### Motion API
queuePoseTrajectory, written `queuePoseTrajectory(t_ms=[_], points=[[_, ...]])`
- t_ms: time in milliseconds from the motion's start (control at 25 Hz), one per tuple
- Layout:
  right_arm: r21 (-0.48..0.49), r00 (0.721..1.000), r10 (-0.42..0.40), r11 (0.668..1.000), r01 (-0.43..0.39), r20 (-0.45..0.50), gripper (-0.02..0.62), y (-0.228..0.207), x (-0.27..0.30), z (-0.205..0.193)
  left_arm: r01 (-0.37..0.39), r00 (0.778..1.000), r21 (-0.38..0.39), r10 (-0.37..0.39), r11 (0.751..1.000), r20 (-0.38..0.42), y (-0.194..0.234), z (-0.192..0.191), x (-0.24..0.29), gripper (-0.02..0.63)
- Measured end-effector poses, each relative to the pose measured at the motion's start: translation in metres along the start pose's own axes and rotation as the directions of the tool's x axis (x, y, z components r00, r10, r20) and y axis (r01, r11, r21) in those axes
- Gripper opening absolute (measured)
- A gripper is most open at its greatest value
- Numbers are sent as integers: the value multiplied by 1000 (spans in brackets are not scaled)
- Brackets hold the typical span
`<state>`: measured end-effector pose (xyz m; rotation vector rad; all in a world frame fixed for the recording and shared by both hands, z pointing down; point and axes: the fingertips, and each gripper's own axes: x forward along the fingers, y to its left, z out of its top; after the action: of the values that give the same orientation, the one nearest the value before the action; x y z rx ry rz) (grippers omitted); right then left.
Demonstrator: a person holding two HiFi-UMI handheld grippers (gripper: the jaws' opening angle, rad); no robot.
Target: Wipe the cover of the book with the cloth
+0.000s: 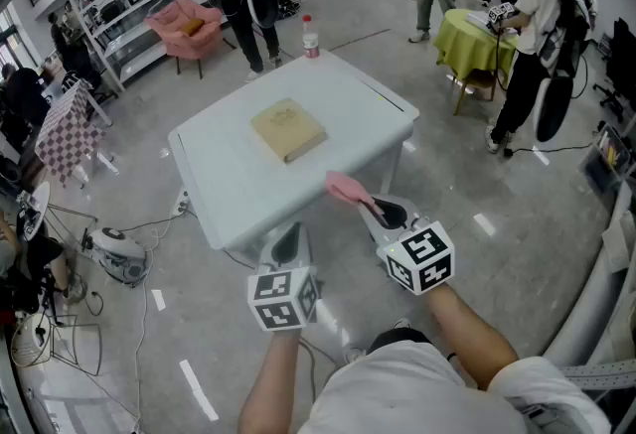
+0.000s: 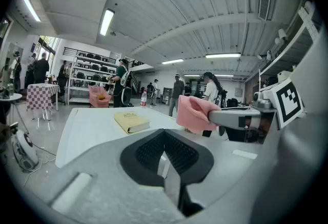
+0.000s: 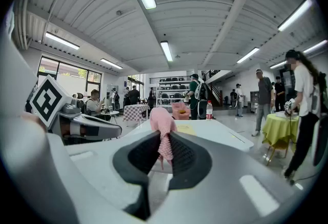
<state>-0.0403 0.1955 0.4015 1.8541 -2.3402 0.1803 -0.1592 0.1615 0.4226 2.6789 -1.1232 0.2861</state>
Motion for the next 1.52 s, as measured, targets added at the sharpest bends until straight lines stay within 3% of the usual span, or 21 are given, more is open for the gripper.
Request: queuePoseTrajectory(t_ms=[760,1160,1520], points=[[26,1000,6,1000,-6,-7,35,-34,43,-4,26,1000,4,-26,1000,-8,11,10,58,6],[19,993,114,993,-114,-17,35,-92,125,6,-66,998,-32,65,997,-9,38,31,136,6],[20,969,238,971,-237,-69,35,-149,214,0,-170,985,-76,167,983,-38,71,41,227,6]])
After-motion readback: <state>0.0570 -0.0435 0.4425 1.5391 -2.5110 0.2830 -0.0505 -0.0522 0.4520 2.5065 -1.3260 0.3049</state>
